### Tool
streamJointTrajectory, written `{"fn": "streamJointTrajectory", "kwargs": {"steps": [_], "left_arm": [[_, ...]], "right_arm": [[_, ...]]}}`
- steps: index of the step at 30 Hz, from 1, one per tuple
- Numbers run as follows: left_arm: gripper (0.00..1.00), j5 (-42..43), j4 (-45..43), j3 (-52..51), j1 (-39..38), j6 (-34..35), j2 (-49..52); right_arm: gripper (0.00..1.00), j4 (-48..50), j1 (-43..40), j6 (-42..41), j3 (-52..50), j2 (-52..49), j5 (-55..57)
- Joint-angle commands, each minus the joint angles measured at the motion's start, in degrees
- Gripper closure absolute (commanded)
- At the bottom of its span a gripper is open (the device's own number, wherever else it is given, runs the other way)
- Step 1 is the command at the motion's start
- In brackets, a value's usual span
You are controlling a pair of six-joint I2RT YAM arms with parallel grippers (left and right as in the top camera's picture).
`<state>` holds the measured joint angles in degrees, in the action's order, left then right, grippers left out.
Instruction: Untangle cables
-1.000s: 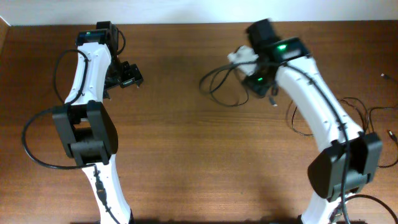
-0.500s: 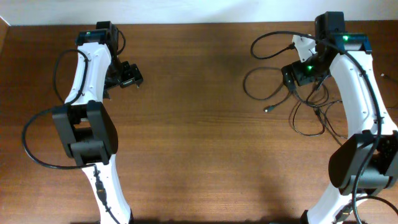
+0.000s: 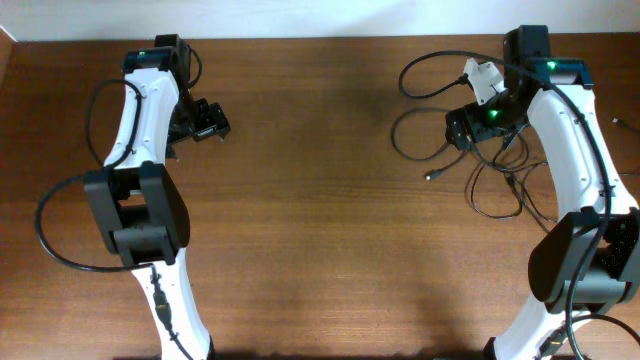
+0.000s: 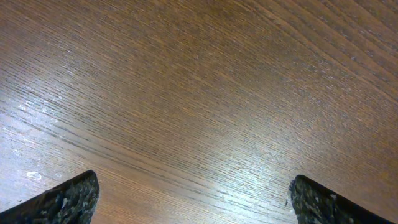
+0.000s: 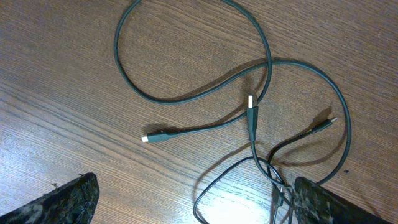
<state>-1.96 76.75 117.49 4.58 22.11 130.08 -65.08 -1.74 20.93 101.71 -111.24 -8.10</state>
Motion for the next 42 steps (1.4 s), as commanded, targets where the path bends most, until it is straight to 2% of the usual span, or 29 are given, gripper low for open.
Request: {"fn": "streamJointTrajectory", "kwargs": {"steps": [1, 31, 37, 42], "left_arm": [[0.01, -0.4, 0.0, 0.4, 0.1, 0.6, -0.2], [0.01, -0.4, 0.0, 0.4, 0.1, 0.6, -0.2], [0.01, -0.4, 0.1, 0.4, 0.1, 0.6, -0.2], [0.01, -0.4, 0.1, 0.4, 0.1, 0.6, -0.2]], "right_arm": [[0.02, 0.2, -0.2, -0.4, -0.6, 0.2, -0.9], [0.02, 0.2, -0.2, -0.4, -0.6, 0.3, -0.7], [0.02, 0.2, -0.2, -0.4, -0.6, 6.1, -0.7], [0.01, 0.2, -0.2, -0.4, -0.6, 15.5, -0.7]]}}
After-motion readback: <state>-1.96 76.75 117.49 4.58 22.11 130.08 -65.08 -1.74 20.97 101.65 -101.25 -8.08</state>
